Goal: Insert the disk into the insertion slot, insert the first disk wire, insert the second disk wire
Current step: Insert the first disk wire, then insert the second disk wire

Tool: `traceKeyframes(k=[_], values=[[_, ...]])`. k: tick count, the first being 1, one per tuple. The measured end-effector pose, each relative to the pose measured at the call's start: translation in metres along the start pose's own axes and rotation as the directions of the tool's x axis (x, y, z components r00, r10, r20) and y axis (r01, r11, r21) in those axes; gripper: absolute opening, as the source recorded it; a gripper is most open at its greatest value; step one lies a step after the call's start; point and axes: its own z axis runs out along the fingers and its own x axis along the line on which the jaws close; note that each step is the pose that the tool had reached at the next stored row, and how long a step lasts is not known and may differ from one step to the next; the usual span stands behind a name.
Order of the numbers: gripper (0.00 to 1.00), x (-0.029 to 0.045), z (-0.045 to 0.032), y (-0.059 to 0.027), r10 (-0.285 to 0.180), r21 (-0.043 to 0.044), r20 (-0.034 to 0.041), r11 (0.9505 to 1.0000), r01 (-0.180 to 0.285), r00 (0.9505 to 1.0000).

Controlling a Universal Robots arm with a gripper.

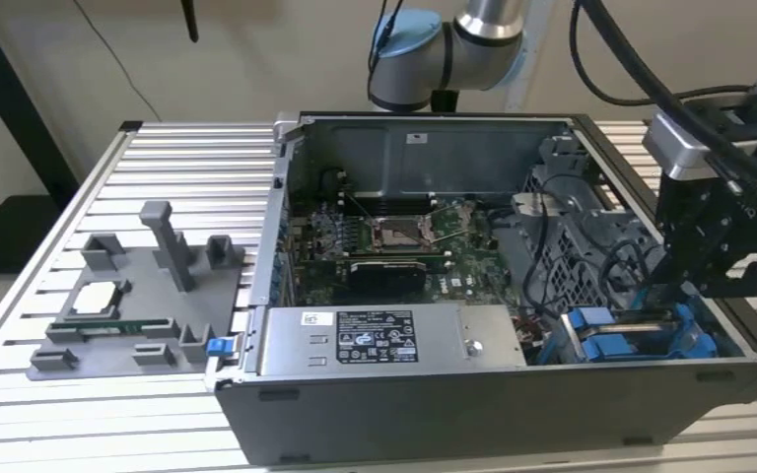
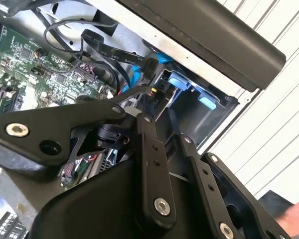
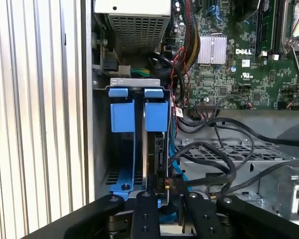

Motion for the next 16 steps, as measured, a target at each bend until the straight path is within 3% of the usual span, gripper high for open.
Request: traceKeyframes(k=[7, 11, 16], values=[[1.00, -0.0071, -0.0115, -0.0004, 0.000, 0.0037, 0.0003, 1.0000, 0.000, 1.0000], [1.00, -0.0120, -0.0119, -0.0012, -0.001, 0.0179, 0.0015, 0.9998, 0.001, 1.0000], [1.00, -0.0126, -0.0116, -0.0079, -0.001, 0.0291, 0.0146, 0.9996, 0.001, 0.9999]])
